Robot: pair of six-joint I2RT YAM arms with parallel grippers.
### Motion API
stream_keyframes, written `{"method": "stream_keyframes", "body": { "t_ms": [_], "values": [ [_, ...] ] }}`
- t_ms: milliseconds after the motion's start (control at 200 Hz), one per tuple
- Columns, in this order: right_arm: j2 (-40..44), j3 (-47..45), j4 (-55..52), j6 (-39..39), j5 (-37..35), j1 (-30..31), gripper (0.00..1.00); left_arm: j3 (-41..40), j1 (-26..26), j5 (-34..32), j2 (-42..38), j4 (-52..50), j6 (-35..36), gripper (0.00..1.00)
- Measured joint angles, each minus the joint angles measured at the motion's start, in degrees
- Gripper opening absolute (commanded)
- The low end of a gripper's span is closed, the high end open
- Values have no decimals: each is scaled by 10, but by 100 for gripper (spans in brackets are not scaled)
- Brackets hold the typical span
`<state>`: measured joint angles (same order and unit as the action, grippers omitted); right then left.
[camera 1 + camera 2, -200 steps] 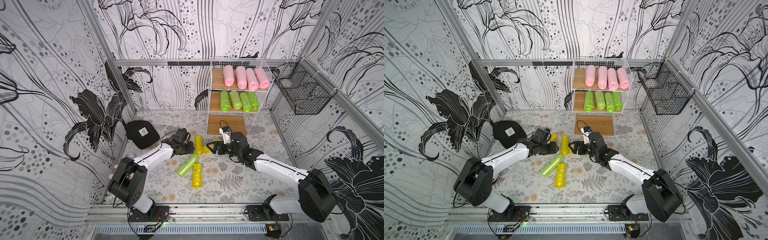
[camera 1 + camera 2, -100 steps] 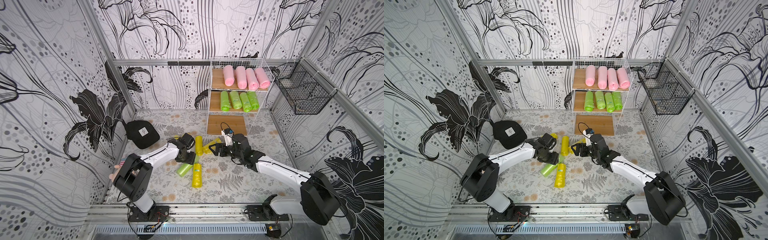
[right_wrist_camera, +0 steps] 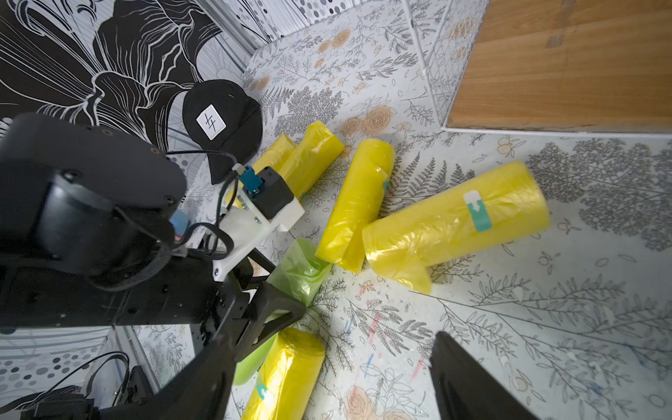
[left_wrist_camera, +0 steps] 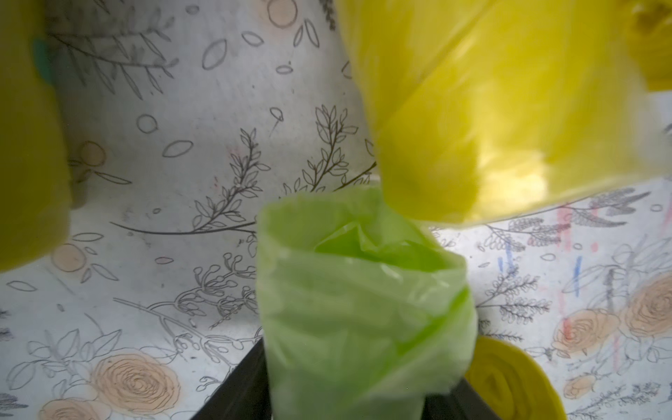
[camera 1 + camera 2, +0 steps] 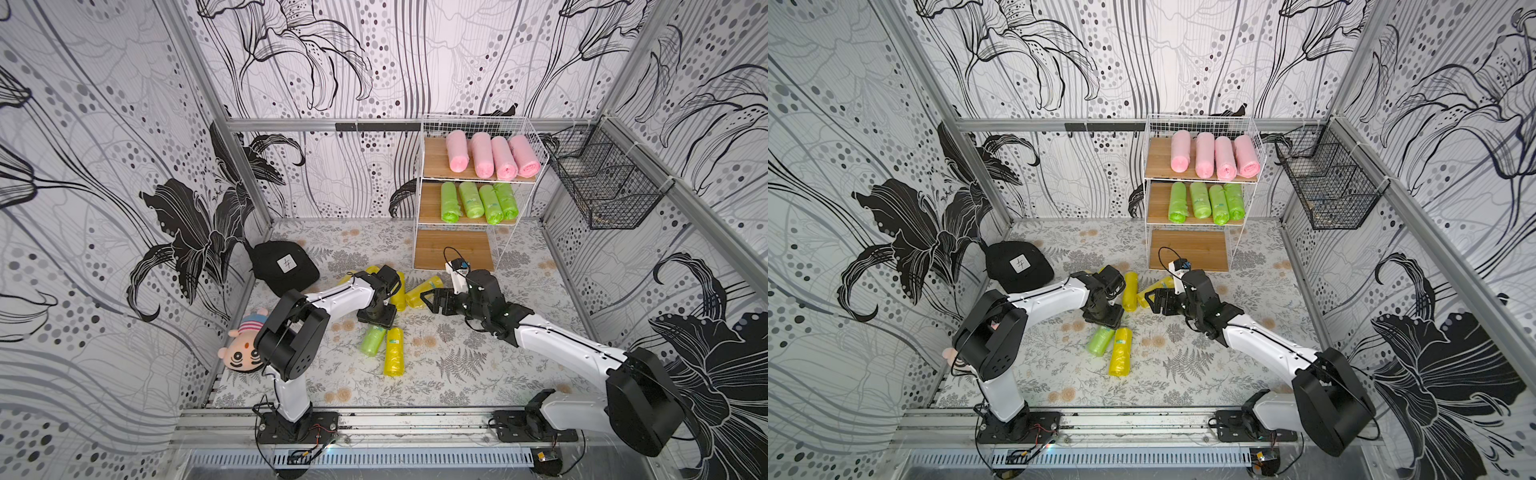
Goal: Sort the rolls of trash bags by color and place them on the shelf
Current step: Pick up the roll of trash bags from the center of the board.
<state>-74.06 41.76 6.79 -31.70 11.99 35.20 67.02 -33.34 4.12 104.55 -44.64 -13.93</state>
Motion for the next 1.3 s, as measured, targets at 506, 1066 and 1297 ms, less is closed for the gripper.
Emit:
{"method": "stream_keyframes", "body": {
  "t_ms": [506,1066,1297],
  "values": [
    [15,0,-2,0,4,-1,87,-42,14,-37,-124,29,-61,19],
    [32,-17,269,-128,93,57,91,-246,20,-36,-472,529,-448,14],
    [0,-14,350,-151,91,84,92,-303,-6,-56,-445,688,-560,13]
  ]
}}
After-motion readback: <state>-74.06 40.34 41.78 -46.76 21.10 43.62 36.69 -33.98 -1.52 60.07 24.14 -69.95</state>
